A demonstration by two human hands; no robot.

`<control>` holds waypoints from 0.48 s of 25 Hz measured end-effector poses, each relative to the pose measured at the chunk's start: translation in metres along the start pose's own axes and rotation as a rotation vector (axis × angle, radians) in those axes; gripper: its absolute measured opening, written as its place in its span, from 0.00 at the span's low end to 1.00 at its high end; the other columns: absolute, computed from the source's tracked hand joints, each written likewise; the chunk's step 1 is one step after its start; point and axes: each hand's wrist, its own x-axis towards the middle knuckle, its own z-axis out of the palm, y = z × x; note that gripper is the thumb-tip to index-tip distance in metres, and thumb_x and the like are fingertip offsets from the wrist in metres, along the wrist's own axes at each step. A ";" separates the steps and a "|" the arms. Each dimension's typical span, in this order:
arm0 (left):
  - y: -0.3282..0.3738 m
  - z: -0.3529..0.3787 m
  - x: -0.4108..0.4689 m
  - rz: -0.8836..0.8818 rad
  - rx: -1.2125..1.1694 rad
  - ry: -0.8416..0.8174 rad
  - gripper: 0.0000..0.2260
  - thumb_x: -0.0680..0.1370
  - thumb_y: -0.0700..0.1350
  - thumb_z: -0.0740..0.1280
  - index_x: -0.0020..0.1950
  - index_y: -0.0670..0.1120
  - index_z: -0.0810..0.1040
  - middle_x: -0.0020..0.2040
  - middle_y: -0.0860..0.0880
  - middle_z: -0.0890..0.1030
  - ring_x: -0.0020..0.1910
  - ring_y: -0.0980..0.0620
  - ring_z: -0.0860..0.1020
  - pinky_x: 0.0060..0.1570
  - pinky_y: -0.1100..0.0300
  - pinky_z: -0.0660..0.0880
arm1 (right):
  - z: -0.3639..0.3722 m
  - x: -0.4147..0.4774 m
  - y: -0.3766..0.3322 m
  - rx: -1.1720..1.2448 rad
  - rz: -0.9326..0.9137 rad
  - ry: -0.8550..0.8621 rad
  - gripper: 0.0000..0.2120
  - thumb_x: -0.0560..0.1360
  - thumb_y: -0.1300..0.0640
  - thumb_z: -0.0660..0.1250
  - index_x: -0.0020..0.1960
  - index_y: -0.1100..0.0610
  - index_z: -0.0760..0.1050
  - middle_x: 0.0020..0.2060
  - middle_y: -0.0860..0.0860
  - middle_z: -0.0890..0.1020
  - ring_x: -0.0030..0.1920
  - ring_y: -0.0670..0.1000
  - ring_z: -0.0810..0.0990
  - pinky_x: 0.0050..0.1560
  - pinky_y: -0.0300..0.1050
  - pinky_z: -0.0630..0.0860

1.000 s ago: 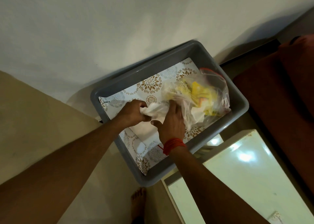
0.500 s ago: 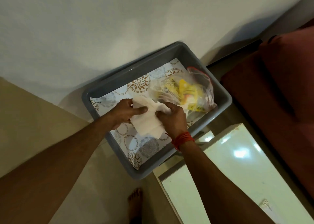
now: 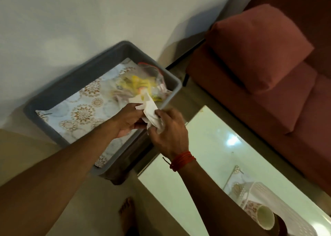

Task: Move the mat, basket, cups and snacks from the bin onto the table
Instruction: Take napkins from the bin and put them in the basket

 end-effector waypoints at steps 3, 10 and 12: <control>0.001 0.072 -0.004 -0.012 -0.016 -0.063 0.09 0.82 0.43 0.65 0.53 0.46 0.85 0.46 0.46 0.88 0.43 0.50 0.87 0.37 0.58 0.83 | -0.042 -0.035 0.033 -0.102 0.001 0.035 0.33 0.70 0.37 0.67 0.70 0.54 0.74 0.57 0.50 0.76 0.53 0.50 0.74 0.48 0.43 0.76; -0.030 0.247 -0.025 -0.160 0.107 -0.316 0.24 0.80 0.63 0.64 0.57 0.43 0.84 0.50 0.41 0.87 0.48 0.43 0.87 0.46 0.51 0.84 | -0.135 -0.138 0.139 -0.161 0.280 0.203 0.16 0.76 0.54 0.71 0.62 0.55 0.80 0.49 0.53 0.84 0.47 0.56 0.80 0.43 0.50 0.77; -0.049 0.295 -0.036 -0.180 0.177 -0.408 0.29 0.78 0.68 0.62 0.53 0.44 0.85 0.51 0.39 0.87 0.49 0.40 0.86 0.48 0.51 0.83 | -0.160 -0.173 0.169 -0.112 0.391 0.244 0.14 0.76 0.59 0.70 0.61 0.56 0.81 0.49 0.53 0.84 0.47 0.56 0.82 0.44 0.48 0.77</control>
